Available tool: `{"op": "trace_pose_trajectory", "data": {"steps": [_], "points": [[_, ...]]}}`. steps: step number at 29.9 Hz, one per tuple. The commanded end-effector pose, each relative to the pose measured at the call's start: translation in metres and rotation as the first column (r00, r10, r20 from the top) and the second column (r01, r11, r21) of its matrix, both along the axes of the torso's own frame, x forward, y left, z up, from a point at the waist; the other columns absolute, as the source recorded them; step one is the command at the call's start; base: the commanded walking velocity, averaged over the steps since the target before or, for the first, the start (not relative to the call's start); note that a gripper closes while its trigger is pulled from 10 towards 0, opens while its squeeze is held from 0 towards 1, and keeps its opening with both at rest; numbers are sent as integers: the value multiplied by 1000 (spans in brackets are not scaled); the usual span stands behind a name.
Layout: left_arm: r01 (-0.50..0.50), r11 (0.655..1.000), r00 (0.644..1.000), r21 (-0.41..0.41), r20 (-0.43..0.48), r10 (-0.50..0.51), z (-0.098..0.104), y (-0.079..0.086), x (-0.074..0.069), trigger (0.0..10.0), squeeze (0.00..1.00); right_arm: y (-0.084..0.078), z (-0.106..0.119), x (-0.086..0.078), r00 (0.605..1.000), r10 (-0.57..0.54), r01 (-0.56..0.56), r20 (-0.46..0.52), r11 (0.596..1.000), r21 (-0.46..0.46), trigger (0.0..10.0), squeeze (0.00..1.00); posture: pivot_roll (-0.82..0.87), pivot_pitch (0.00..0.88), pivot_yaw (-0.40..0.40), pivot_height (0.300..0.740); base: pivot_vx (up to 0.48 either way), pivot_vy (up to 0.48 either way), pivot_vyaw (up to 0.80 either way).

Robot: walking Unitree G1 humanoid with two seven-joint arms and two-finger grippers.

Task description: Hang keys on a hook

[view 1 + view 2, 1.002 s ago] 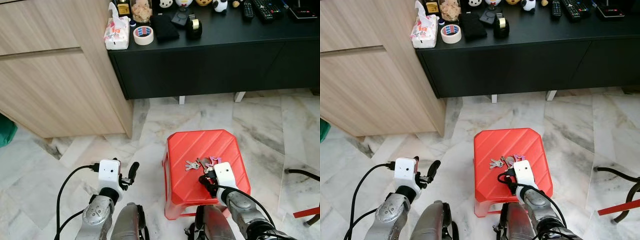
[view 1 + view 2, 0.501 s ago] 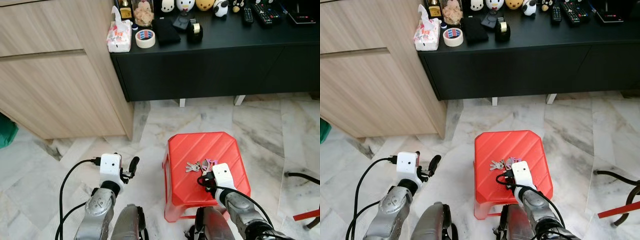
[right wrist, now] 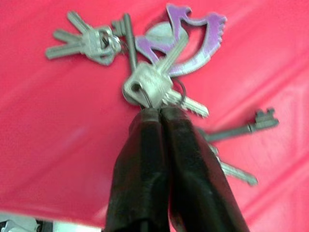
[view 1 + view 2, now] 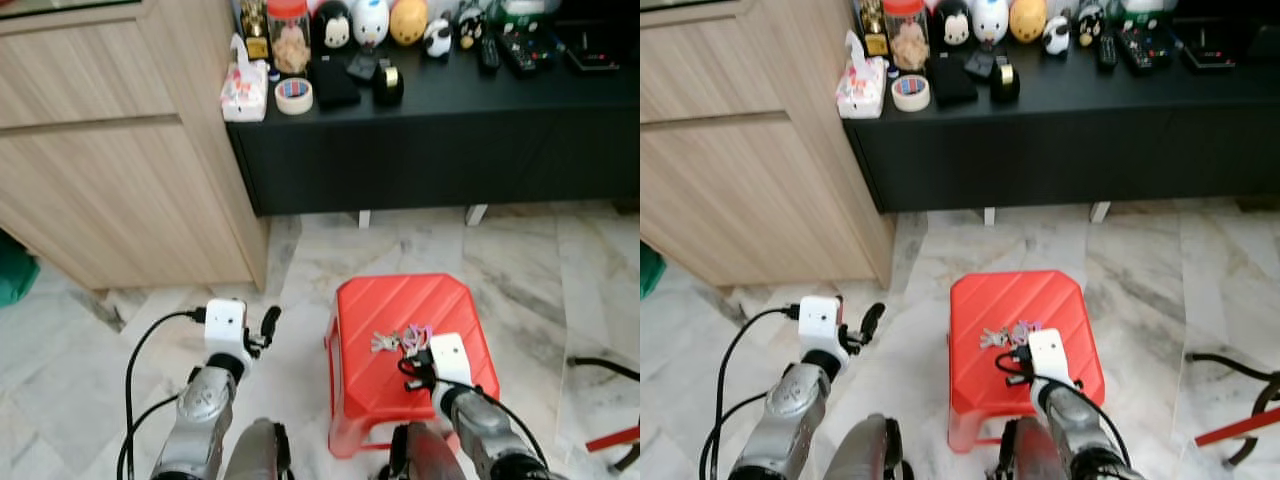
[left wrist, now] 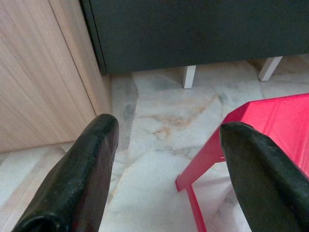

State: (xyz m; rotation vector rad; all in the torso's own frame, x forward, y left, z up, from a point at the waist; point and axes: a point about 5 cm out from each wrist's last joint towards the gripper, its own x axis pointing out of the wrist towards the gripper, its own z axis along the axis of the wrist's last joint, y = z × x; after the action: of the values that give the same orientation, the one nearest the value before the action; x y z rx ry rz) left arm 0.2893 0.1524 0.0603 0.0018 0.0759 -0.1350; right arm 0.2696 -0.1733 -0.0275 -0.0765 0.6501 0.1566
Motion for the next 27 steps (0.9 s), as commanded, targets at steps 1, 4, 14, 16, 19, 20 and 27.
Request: {"op": "trace_pose_trajectory", "data": {"steps": [1, 4, 14, 16, 19, 20, 27], "points": [[-14, 1000, 1000, 5, -25, 14, -8, 3, -4, 10000, 0, 0, -4, -5, 1000, -16, 16, -15, 1000, 14, 0, 0, 58, 123, 22, 646, 0, 0, 0], [-16, 1000, 1000, 7, -21, 16, -9, 3, -4, 10000, 0, 0, -5, -6, 1000, -18, 18, -15, 1000, 12, 1608, 0, 58, 124, 21, 646, 0, 0, 0], [-26, 1000, 1000, 9, -12, 26, -9, 6, -6, 10000, 0, -6, 17, 16, 990, -87, 80, 111, 994, 69, 10000, 1000, 59, 133, 18, 646, 0, 0, 0], [-26, 1000, 1000, 9, -10, 26, -9, 6, -6, 10000, 0, -6, 16, 16, 993, -73, 69, 96, 997, 45, 10000, 1000, 58, 148, 21, 646, 0, 0, 0], [-26, 1000, 1000, 8, -9, 26, -9, 5, -9, 10000, 0, -4, 16, 17, 995, -39, 38, 89, 999, 15, 10000, 1000, 68, 161, 21, 646, 0, 0, 0], [-26, 1000, 1000, 8, -8, 26, -9, 6, -9, 10000, 0, -3, 17, 18, 995, -42, 39, 93, 999, 25, 10000, 1000, 70, 165, 22, 646, 0, 0, 0], [-28, 1000, 1000, 9, -7, 28, -9, 8, -15, 10000, 0, 4, 21, 23, 994, -35, 31, 105, 999, 35, 10000, 1000, 77, 196, 25, 646, 0, 0, 0]]}}
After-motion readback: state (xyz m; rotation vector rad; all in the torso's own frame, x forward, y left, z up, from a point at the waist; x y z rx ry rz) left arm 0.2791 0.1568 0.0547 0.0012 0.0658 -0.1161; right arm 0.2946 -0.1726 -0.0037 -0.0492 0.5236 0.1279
